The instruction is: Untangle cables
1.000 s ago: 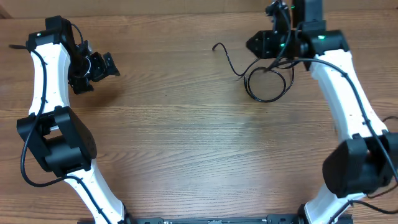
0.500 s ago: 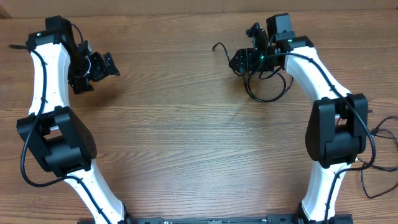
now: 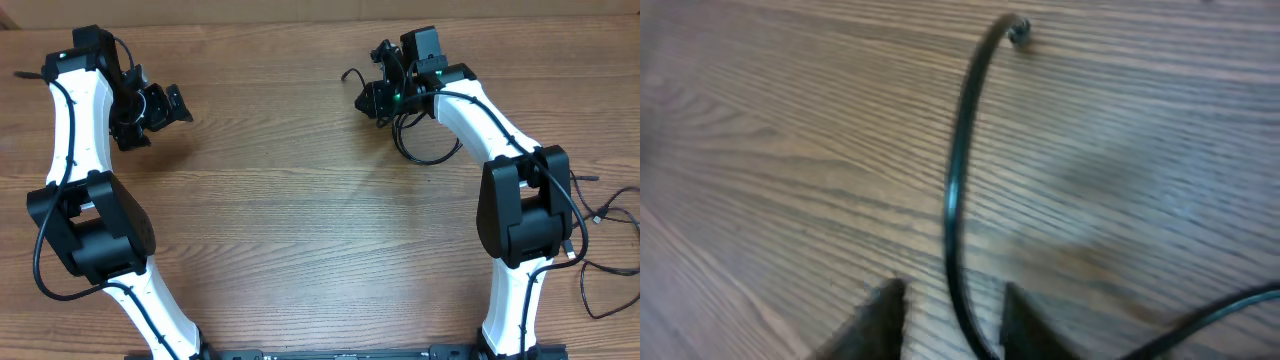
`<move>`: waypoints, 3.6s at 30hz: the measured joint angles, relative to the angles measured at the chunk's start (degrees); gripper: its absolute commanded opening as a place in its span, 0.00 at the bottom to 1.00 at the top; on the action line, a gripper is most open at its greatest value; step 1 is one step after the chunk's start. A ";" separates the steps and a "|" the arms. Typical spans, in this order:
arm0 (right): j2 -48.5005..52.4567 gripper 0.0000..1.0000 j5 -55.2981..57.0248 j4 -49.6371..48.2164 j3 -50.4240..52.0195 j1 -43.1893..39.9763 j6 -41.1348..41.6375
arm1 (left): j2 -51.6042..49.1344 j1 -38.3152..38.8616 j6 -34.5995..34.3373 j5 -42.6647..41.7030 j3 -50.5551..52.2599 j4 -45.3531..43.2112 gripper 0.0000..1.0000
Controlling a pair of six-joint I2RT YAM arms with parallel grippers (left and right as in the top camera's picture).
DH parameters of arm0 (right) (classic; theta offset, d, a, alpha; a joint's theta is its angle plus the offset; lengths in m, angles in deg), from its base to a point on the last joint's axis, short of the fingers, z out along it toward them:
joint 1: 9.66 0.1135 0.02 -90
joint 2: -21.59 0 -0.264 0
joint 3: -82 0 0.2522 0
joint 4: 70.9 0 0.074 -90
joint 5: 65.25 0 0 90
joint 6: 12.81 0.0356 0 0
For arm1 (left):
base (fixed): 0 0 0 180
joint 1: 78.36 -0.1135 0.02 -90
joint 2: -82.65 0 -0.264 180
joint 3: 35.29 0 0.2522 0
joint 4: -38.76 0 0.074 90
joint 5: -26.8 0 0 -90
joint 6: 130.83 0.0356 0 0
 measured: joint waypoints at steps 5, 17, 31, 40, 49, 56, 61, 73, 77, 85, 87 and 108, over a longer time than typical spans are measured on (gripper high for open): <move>0.00 0.04 -3.34 -0.02 -0.09 -0.39 3.19 | 0.00 0.00 0.00 0.00 0.00 0.00 0.99; -0.48 0.12 -7.04 18.18 -3.19 -10.08 30.58 | 0.00 0.11 0.00 0.02 0.00 0.00 1.00; -2.99 0.40 3.96 13.90 13.40 -9.86 41.75 | 0.00 0.11 0.00 0.02 0.00 0.00 1.00; -3.02 0.56 9.03 24.85 6.78 -10.05 38.21 | 0.00 0.11 0.00 0.02 0.00 0.02 1.00; -3.02 0.57 22.71 27.80 5.97 -8.33 36.35 | 0.00 0.11 0.00 0.02 0.00 -0.02 1.00; -3.02 0.57 26.77 24.83 9.33 -8.35 36.35 | 0.00 0.11 0.00 0.02 0.00 0.00 0.99; -3.21 0.50 28.46 23.12 11.41 -8.28 36.22 | 0.00 0.11 0.00 0.02 0.00 0.00 1.00; -4.59 0.05 28.13 19.58 13.92 -7.93 35.89 | 0.00 0.11 0.00 0.04 0.00 0.00 1.00; -4.07 0.04 28.98 22.56 12.55 -7.98 32.70 | 0.00 0.11 0.00 0.04 0.00 0.00 1.00; -2.25 0.04 23.10 30.21 -3.67 -8.35 20.59 | 0.00 0.11 0.00 0.02 0.00 -0.02 1.00; -2.25 0.04 22.23 30.08 -6.80 -8.41 19.08 | 0.00 0.11 0.00 0.04 0.00 0.00 0.99; -2.25 0.04 20.39 26.36 -9.79 -37.22 21.46 | 0.00 0.11 0.00 0.04 0.00 0.00 1.00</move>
